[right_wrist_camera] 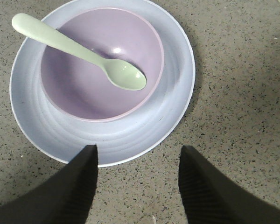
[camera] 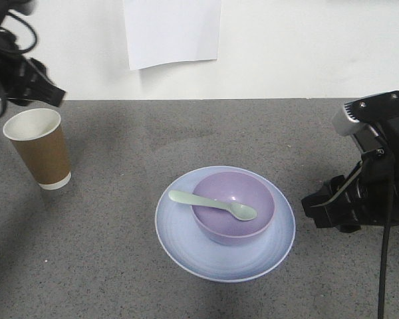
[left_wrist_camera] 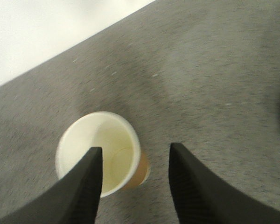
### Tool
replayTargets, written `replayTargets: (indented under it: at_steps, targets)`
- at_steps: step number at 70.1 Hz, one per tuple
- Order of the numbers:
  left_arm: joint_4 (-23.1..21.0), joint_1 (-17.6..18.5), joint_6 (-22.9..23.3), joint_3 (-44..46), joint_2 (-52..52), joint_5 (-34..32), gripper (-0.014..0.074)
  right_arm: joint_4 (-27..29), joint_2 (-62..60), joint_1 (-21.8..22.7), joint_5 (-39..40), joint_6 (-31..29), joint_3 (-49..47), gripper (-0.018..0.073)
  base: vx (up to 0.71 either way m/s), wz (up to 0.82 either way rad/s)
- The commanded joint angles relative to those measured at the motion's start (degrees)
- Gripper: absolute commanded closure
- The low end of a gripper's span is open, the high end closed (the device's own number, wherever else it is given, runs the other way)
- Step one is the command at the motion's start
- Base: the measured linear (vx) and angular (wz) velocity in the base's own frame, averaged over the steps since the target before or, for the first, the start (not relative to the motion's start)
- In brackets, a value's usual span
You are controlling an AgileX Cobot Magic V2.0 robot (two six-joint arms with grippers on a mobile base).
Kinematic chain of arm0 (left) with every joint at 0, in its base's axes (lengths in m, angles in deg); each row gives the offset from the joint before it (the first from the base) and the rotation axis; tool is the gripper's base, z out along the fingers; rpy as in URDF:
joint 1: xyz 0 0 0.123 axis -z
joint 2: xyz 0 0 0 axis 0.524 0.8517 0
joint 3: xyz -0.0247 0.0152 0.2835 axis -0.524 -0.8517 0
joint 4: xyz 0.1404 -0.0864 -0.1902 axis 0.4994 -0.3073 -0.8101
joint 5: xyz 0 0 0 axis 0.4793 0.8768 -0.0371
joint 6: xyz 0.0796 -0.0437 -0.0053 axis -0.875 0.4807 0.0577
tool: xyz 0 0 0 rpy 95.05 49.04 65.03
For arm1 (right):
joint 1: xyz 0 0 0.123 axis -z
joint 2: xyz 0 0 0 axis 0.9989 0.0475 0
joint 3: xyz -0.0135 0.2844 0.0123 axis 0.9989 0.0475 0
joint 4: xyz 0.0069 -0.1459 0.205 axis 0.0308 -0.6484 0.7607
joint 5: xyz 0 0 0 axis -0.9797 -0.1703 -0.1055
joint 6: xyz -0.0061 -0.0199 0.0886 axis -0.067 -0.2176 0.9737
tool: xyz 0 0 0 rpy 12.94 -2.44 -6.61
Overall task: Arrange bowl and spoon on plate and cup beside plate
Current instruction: 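Grasp the brown paper cup rim with the left gripper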
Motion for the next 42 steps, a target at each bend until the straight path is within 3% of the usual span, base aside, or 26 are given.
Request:
replayTargets:
  at_steps: [1,10,18,42]
  targets:
    - [0.0,-3.7,2.5,1.4,-1.4,-3.2,0.0266,0.5,-1.0,0.1,2.8,-0.3,-1.3,0.0169,0.0,0.0]
    - [-0.1,-9.6,4.3,1.4,0.1,-4.0,0.0266,0.6,-1.0,0.1,2.9,-0.3,-1.3,0.0169,0.0,0.0]
    - [-0.2,-12.5,4.3,1.4,3.1,-3.8,0.0266,0.6,-1.0,0.1,2.9,-0.3,-1.3,0.0169,0.0,0.0]
    - [-3.8,-13.2,5.4,1.4,11.7,-6.2,0.0267,0.7,-1.0,0.1,2.9,-0.3,-1.3,0.0169,0.0,0.0]
